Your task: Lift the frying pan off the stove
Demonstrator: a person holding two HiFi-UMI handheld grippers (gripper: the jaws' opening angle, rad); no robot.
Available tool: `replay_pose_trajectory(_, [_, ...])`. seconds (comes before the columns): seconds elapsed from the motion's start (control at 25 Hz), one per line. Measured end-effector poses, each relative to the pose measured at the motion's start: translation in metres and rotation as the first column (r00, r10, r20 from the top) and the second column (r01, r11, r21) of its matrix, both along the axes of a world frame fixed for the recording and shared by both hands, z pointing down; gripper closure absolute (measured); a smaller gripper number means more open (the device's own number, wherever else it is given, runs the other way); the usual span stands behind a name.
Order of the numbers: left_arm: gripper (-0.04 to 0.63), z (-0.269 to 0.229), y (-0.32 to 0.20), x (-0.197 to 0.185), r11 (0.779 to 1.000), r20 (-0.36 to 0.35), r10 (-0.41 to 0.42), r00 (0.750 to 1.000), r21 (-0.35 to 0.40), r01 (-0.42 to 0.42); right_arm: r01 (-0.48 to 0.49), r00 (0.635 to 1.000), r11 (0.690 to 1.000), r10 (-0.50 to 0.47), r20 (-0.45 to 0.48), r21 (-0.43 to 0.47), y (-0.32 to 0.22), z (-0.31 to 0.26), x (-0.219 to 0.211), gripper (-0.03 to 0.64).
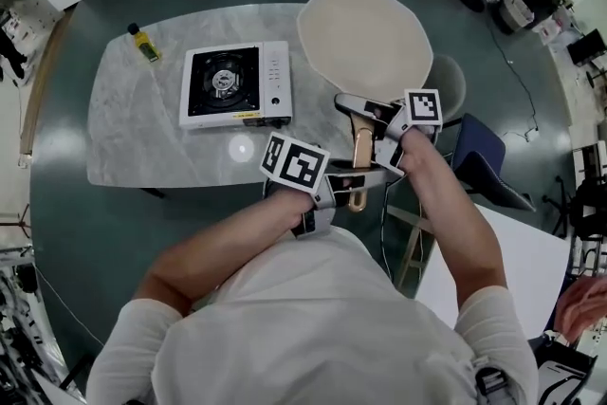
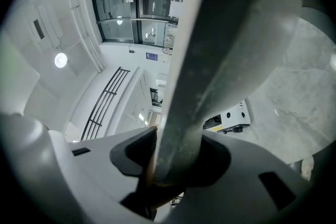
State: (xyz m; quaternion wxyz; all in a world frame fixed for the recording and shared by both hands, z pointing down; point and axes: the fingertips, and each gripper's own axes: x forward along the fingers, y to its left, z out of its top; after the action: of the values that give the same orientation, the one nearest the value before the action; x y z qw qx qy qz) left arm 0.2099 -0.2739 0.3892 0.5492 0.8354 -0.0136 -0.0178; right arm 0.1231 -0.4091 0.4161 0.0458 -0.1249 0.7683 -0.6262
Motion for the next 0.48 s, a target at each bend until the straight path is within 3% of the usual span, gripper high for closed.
replay_pose_trajectory(0.24, [0.468,-0.006,0.017,0.059,0.999,-0.007,0.051,0.999,0.005,-0.05,-0.044,0.999,0.999,0.044,-0.023,0.009,0.011,-0.001,0.068,0.449])
replay_pose_trajectory(0.48, [0.465,-0.005,0.029,0.088,0.998,-0.01,0.058,0.998,0.003,-0.058,-0.049,0.998,0.999,0.049,-0.031,0.002,0.023,0.001,0.097,0.448])
